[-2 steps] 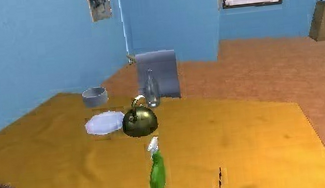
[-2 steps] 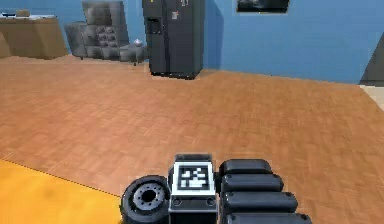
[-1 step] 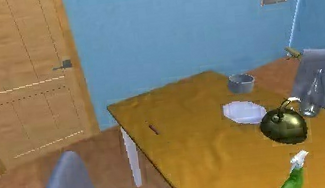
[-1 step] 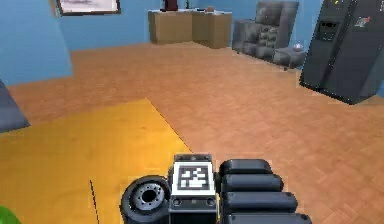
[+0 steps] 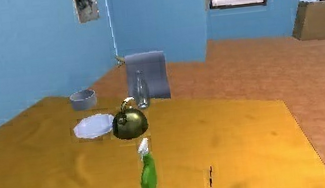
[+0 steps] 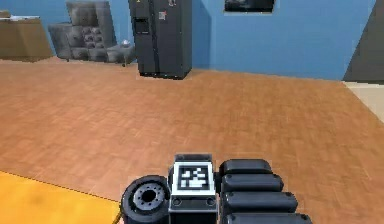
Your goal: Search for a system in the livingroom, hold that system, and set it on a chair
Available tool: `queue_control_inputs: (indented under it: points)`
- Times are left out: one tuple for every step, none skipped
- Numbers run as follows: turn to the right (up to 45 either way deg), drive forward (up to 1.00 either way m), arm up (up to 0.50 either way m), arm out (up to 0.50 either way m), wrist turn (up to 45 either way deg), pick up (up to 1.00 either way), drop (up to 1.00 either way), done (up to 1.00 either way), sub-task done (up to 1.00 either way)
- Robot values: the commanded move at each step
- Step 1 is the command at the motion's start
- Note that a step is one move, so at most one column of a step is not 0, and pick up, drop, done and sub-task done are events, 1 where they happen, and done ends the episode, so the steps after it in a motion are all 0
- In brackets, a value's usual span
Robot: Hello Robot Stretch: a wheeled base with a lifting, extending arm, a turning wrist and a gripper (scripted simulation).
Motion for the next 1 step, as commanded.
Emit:
queue_control_inputs:
  points:
    - [45.0, 0.0, 0.0, 0.0, 0.0, 0.0, 0.0, 0.0, 0.0]
